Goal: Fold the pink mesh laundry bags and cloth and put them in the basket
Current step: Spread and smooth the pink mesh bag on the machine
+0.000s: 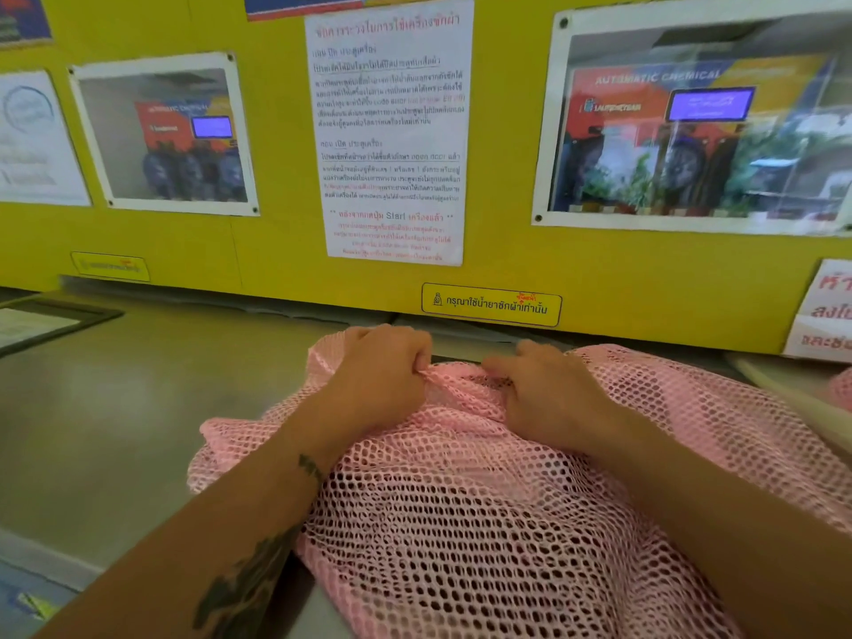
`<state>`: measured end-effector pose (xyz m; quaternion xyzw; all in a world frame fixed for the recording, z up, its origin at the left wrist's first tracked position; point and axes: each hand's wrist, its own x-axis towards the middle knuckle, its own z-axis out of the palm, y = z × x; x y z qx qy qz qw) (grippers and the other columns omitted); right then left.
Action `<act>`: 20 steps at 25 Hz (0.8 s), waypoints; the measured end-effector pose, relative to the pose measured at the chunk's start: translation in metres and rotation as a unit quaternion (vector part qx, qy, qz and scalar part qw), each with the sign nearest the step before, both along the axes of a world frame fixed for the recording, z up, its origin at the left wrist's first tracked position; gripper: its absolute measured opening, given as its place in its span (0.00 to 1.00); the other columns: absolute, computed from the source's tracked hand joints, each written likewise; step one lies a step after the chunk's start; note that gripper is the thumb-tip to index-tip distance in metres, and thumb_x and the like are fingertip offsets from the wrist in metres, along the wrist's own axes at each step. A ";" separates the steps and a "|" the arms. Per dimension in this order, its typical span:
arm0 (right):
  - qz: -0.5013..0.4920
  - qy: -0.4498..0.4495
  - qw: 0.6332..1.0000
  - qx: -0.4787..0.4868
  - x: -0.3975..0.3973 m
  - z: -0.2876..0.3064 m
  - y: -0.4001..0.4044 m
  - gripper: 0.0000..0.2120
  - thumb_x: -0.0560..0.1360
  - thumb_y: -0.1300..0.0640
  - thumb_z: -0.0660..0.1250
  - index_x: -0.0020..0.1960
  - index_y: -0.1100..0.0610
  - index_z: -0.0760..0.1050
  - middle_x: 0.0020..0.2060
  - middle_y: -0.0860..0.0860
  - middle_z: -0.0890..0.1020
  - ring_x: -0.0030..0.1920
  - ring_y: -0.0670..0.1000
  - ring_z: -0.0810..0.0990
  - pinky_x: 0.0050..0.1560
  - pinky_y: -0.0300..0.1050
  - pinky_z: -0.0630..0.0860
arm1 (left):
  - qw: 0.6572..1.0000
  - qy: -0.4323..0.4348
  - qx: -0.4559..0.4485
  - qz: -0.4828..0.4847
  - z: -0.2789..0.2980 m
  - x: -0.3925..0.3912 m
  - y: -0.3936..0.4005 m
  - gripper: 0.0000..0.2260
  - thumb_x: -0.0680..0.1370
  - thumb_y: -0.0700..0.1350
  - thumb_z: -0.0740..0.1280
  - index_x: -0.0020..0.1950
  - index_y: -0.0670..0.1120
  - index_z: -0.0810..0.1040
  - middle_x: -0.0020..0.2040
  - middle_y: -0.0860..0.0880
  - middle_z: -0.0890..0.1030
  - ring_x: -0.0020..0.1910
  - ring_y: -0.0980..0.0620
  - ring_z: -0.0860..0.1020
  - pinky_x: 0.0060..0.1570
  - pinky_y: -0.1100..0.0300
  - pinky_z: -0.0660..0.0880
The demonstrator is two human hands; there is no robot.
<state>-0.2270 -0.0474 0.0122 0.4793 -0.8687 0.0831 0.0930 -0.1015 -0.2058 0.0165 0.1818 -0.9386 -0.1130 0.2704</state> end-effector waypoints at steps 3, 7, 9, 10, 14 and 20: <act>0.000 -0.015 0.999 -0.044 -0.007 -0.002 0.002 0.04 0.73 0.52 0.60 0.46 0.49 0.72 0.45 0.51 0.72 0.52 0.57 0.75 0.49 0.51 0.72 | 0.999 0.029 -0.042 0.011 0.001 0.001 0.005 0.15 0.67 0.34 0.64 0.39 0.54 0.65 0.34 0.56 0.71 0.36 0.54 0.69 0.55 0.53 0.63; -0.080 0.074 0.989 -0.101 -0.026 0.004 0.013 0.06 0.74 0.53 0.62 0.49 0.53 0.73 0.45 0.53 0.78 0.47 0.58 0.79 0.46 0.52 0.75 | 0.988 0.014 -0.145 0.060 0.001 -0.001 -0.001 0.20 0.65 0.39 0.69 0.52 0.55 0.69 0.46 0.55 0.72 0.49 0.51 0.70 0.54 0.52 0.57; -0.121 0.109 0.980 -0.112 -0.037 0.009 0.020 0.09 0.74 0.56 0.63 0.53 0.55 0.72 0.44 0.54 0.78 0.45 0.59 0.79 0.44 0.52 0.74 | 0.973 0.025 -0.187 0.136 0.005 -0.001 -0.008 0.20 0.64 0.41 0.71 0.52 0.54 0.72 0.47 0.52 0.71 0.51 0.48 0.71 0.53 0.51 0.56; -0.145 0.111 0.977 -0.109 -0.040 0.010 0.023 0.11 0.73 0.57 0.64 0.55 0.55 0.71 0.45 0.54 0.78 0.45 0.60 0.80 0.43 0.52 0.74 | 0.965 0.031 -0.196 0.171 0.007 0.000 -0.010 0.18 0.64 0.40 0.71 0.51 0.52 0.72 0.46 0.50 0.71 0.51 0.46 0.71 0.53 0.50 0.57; -0.149 0.101 0.975 -0.130 -0.035 0.011 0.026 0.22 0.69 0.58 0.65 0.61 0.55 0.64 0.52 0.56 0.74 0.49 0.61 0.76 0.47 0.55 0.72 | 0.972 0.004 -0.194 0.130 0.002 0.002 -0.001 0.16 0.67 0.42 0.65 0.53 0.53 0.72 0.49 0.51 0.70 0.53 0.47 0.71 0.57 0.48 0.59; -0.030 -0.028 0.998 0.047 -0.015 -0.006 0.008 0.24 0.78 0.44 0.53 0.71 0.51 0.66 0.71 0.54 0.70 0.70 0.57 0.66 0.70 0.62 0.61 | 0.963 -0.265 0.027 0.049 -0.013 -0.010 0.008 0.29 0.75 0.67 0.52 0.75 0.62 0.57 0.78 0.50 0.56 0.77 0.44 0.54 0.70 0.31 0.51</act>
